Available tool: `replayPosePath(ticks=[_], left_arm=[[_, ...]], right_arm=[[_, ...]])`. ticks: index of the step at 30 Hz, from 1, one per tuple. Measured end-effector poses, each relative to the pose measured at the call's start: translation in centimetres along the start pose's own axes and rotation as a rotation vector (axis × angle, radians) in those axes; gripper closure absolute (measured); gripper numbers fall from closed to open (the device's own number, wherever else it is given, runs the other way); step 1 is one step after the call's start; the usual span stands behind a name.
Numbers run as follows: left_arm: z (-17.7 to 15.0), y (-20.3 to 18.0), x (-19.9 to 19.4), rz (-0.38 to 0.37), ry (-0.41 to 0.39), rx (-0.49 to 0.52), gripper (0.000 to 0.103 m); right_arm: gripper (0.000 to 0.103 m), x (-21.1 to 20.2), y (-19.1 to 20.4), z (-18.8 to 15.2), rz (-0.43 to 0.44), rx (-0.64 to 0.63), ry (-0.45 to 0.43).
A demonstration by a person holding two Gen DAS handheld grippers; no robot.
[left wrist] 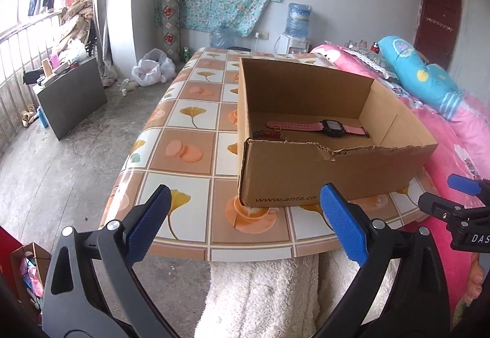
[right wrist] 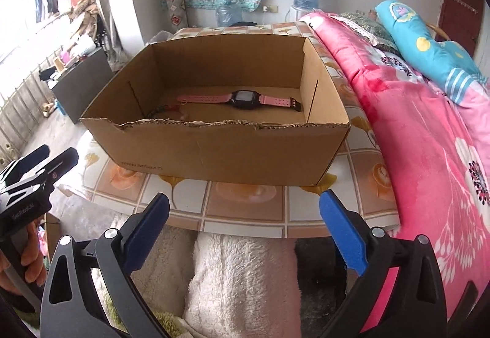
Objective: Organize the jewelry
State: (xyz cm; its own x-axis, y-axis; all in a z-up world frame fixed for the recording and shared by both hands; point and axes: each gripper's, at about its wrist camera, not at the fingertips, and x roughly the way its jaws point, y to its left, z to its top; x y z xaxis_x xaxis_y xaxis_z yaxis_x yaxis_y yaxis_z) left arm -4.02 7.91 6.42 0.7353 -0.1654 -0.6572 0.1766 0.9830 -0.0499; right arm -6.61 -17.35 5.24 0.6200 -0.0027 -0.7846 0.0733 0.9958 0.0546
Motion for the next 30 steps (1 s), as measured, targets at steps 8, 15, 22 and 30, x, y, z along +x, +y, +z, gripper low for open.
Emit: replayPosePath(ticks=[8, 15, 22, 30], left_arm=[[0.0, 0.2, 1.2, 0.043, 0.059, -0.031, 0.009], [0.5, -0.8, 2.4, 0.048, 0.163, -0.049, 0.009], [1.6, -3.1, 2.5, 0.112, 0.184, -0.013, 0.009], [2.4, -4.9, 3.9, 0.128, 0.236, -0.004, 0.009]], right_arm=[[0.007, 1.0, 0.4, 0.9, -0.074, 0.020, 0.010], [0.007, 1.4, 0.2, 1.8, -0.108, 0.007, 0.030], [0.007, 1.4, -0.7, 2.4, -0.112, 0.027, 0.030], [0.007, 3.1, -1.8, 3.4, -0.036, 0.073, 0.103]])
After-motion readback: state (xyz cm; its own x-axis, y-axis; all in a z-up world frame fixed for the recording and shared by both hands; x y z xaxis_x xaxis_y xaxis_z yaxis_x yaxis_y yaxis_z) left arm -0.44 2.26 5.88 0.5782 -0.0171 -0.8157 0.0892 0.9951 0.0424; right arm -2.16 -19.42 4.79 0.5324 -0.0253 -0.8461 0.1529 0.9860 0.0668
